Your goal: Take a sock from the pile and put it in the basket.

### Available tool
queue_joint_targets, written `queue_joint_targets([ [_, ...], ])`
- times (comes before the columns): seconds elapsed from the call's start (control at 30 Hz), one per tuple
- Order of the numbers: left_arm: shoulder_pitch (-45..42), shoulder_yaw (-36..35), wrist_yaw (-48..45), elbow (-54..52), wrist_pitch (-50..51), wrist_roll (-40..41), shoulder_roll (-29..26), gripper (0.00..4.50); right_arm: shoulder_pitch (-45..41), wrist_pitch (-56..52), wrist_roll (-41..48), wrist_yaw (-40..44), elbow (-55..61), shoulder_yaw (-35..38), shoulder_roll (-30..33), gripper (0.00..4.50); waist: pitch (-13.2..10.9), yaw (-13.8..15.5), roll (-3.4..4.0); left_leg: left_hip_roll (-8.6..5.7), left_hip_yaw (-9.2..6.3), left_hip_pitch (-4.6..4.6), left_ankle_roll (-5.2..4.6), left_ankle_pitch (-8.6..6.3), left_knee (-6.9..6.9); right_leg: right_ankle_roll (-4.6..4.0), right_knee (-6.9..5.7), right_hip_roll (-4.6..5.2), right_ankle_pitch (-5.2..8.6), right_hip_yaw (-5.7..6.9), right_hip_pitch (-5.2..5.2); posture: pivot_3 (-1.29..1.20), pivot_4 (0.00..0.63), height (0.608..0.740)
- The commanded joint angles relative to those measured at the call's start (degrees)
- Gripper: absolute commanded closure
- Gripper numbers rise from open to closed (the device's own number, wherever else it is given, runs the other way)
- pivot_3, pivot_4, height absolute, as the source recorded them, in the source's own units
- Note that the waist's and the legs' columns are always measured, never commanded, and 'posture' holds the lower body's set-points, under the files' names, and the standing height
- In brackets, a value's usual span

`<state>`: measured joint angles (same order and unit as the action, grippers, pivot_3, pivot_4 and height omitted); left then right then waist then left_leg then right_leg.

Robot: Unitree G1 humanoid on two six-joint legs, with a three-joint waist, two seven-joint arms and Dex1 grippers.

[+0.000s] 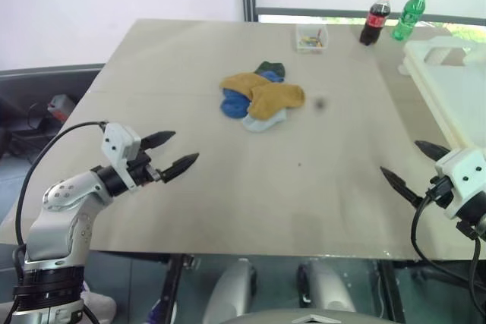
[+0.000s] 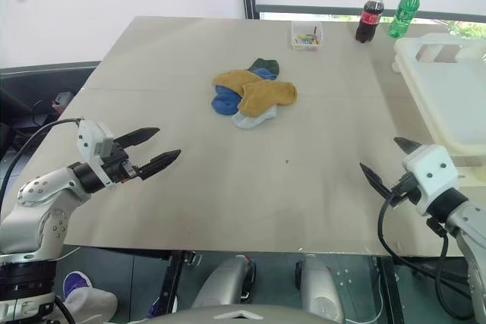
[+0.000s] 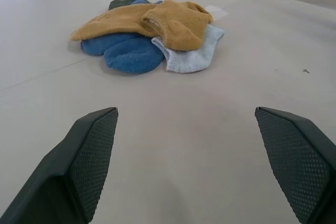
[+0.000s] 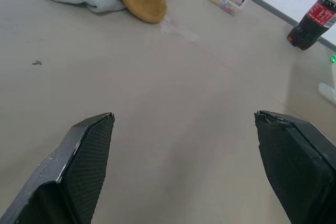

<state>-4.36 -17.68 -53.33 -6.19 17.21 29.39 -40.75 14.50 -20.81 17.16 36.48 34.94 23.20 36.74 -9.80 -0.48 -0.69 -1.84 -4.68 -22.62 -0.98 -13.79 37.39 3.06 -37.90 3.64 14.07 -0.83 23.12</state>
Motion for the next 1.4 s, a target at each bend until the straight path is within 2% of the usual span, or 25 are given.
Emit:
queue_joint_targets([
  [0.03,-0.6,-1.1,1.2,-3.2,1.2,1.3,-0.3,0.0,-1.5,0.1,0.3,-0.8,1.2,-0.6,0.1,0.06,0.0,0.0,0.0,0.0,0.0,0.0,0.0,0.0,0.0,0.0,0.0,0.0,0.0,0.0,0.0,0.0,0.15,0.74],
  [0.27,-1.6,0.2,4.2,-6.1,3.8,1.9,1.3,0.0,-9.8,-6.5,-1.4,-4.7,1.8,-9.4,0.0,0.06,0.0,-0.2,0.0,0.04,0.01,0.0,0.0,0.0,0.0,-0.01,-0.03,-0.02,-0.01,-0.01,0.02,0.0,0.15,0.74],
  [0.33,-2.2,1.1,4.9,-6.5,4.1,1.7,2.0,0.0,-15.5,-9.1,-0.8,-5.0,0.2,-14.0,-1.0,0.06,0.0,-0.1,0.0,0.04,0.01,0.0,0.0,0.0,0.0,-0.01,-0.02,-0.03,-0.01,-0.01,0.03,0.0,0.15,0.74],
  [0.43,-3.5,3.2,5.1,-7.3,3.9,1.8,3.7,0.0,-29.8,-9.4,-5.6,-5.5,-9.3,-25.6,-5.6,0.06,0.0,-0.7,-0.13,0.01,0.09,-0.01,0.0,0.0,0.01,-0.02,-0.01,-0.07,-0.04,-0.04,0.05,0.0,0.15,0.74],
  [0.53,-4.2,4.2,4.9,-6.9,3.7,1.6,4.3,0.0,-40.0,-6.9,-9.6,-5.9,-20.0,-33.1,-11.3,0.06,0.0,-1.0,-0.15,0.1,0.22,0.11,0.01,0.01,-0.01,-0.18,-0.04,-0.25,-0.14,-0.13,0.07,0.0,0.15,0.74],
  [0.6,-4.8,4.6,4.9,-6.6,3.6,1.3,4.4,0.0,-46.7,-3.4,-12.1,-6.2,-30.1,-36.7,-15.9,0.57,0.0,-1.2,-0.16,0.16,0.19,0.13,0.01,0.01,-0.01,-0.2,-0.05,-0.37,-0.15,-0.12,0.06,0.0,0.15,0.74],
  [0.63,-5.0,4.5,4.9,-6.6,3.7,1.4,4.4,0.0,-49.6,-1.3,-13.3,-6.6,-35.3,-37.7,-18.0,0.57,0.0,-1.3,-0.15,0.18,0.2,0.09,0.02,0.01,-0.03,-0.22,-0.05,-0.43,-0.16,-0.15,0.12,0.0,0.15,0.74],
  [0.73,-4.7,4.1,5.2,-7.3,3.9,1.3,4.1,0.0,-58.3,6.7,-16.1,-7.4,-51.8,-39.2,-23.6,0.57,0.0,-1.4,-0.16,0.14,0.18,-0.06,0.05,0.02,-0.07,-0.24,-0.08,-0.41,-0.18,-0.17,0.27,0.0,0.15,0.74],
  [0.83,-3.9,3.7,5.9,-8.0,3.9,0.8,3.8,0.0,-63.8,12.6,-17.2,-7.4,-63.1,-39.1,-27.3,0.57,0.0,-1.7,-0.17,0.1,0.26,-0.28,0.3,0.15,-0.09,-0.22,-0.03,-0.35,-0.19,-0.26,0.48,0.0,0.15,0.74],
  [0.87,-3.3,3.2,6.2,-8.4,3.9,0.8,3.7,0.0,-65.5,14.7,-17.9,-7.5,-66.8,-39.2,-28.6,0.97,0.0,-1.7,-0.17,0.1,0.29,-0.29,0.3,0.15,-0.13,-0.22,-0.01,-0.35,-0.19,-0.3,0.51,0.0,0.15,0.74],
  [0.93,-2.0,2.4,7.0,-9.3,4.0,0.8,3.5,0.0,-68.5,18.0,-18.6,-7.3,-73.3,-39.2,-31.0,1.08,0.0,-1.9,-0.17,0.12,0.29,-0.27,0.31,0.14,-0.23,-0.23,0.0,-0.35,-0.18,-0.31,0.55,0.0,0.15,0.74],
  [1.27,0.9,1.4,9.7,-12.6,4.7,1.4,3.4,0.0,-73.9,26.5,-22.0,-9.2,-89.8,-38.1,-36.1,1.08,-0.1,-1.9,-0.13,0.14,0.25,-0.2,0.26,0.1,-0.27,-0.32,-0.14,-0.39,-0.25,-0.31,0.59,0.0,0.15,0.74],
  [1.37,1.3,1.5,10.2,-13.3,4.9,1.5,3.5,0.0,-74.9,27.7,-22.2,-9.9,-92.6,-37.3,-36.5,1.85,-0.1,-1.9,-0.13,0.15,0.24,-0.19,0.32,0.14,-0.28,-0.34,-0.15,-0.42,-0.25,-0.31,0.59,0.0,0.15,0.74],
  [1.4,1.4,1.5,10.4,-13.5,5.0,1.6,3.6,0.0,-75.2,28.0,-22.3,-10.0,-93.3,-37.1,-36.6,2.3,-0.1,-1.9,-0.12,0.15,0.24,-0.19,0.32,0.14,-0.28,-0.34,-0.15,-0.43,-0.25,-0.3,0.59,0.0,0.15,0.74],
])
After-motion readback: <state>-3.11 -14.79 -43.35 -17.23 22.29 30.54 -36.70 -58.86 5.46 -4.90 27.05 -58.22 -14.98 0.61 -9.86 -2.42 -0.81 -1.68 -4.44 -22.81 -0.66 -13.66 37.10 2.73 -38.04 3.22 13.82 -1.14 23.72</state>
